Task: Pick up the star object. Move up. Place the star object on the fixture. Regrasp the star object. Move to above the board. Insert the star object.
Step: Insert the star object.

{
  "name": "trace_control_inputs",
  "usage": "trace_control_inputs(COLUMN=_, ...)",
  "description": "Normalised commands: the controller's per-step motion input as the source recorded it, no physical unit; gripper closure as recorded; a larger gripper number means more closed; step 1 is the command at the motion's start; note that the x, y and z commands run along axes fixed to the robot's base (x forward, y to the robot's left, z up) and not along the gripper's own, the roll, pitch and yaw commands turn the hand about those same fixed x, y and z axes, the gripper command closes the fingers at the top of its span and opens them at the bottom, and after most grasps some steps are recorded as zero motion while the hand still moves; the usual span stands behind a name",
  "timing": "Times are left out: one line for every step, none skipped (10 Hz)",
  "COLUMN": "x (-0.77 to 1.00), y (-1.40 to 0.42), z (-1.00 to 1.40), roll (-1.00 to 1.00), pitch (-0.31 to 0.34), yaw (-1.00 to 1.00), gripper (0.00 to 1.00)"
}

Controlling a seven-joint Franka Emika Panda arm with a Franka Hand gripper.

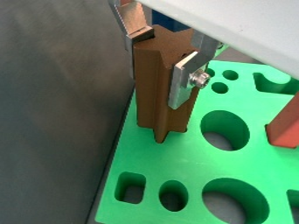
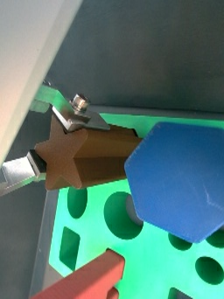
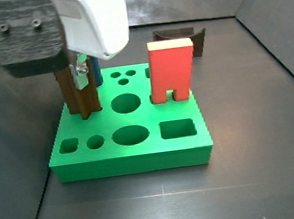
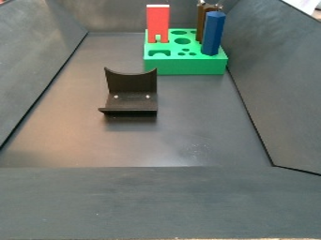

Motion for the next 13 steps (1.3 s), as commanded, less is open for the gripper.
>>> trace_control_inputs(x=0.0, y=0.0, z=-0.21, roll=-0.06, pitch=-0.087, yaw=-0.5, gripper=1.0)
trace_control_inputs(x=0.0, y=0.0, z=-0.11, roll=-0.06, pitch=-0.059, yaw=-0.43, gripper=1.0)
trace_control_inputs(x=0.0, y=0.0, z=-0.05, roll=-0.01, pitch=-0.003, yaw=-0.07, gripper=1.0)
trace_control_inputs(x=0.0, y=0.0, z=-0.49, roll=-0.04, pitch=-0.111, yaw=-0.18, gripper=1.0)
trace_control_inputs(x=0.0, y=0.0, z=-0.75, roll=-0.02, pitch=-0.157, yaw=-0.15, gripper=1.0)
trace_control_inputs(x=0.0, y=0.0, z=-0.91, roll=0.0, pitch=-0.159, yaw=-0.09, gripper=1.0)
trace_control_inputs(x=0.0, y=0.0, z=-0.9, roll=0.0, pitch=-0.161, yaw=-0.06, gripper=1.0)
trace_control_inputs(x=0.0, y=0.0, z=-0.94, roll=0.0, pitch=-0.16, yaw=-0.07, gripper=1.0)
trace_control_inputs(x=0.0, y=0.0, z=-0.95, roll=0.0, pitch=-0.161, yaw=-0.05, gripper=1.0)
trace_control_inputs(x=0.0, y=0.0, z=-0.98, roll=0.0, pitch=-0.147, yaw=-0.05, gripper=1.0)
trace_control_inputs(x=-0.03, y=0.04, z=-1.0, roll=0.01, pitch=-0.094, yaw=-0.01, gripper=1.0)
trace_control_inputs(x=-0.12, y=0.07, z=-1.0, roll=0.18, pitch=-0.046, yaw=0.0, gripper=1.0)
trace_control_inputs(x=-0.16, y=0.11, z=-0.78, roll=0.32, pitch=-0.047, yaw=0.01, gripper=1.0)
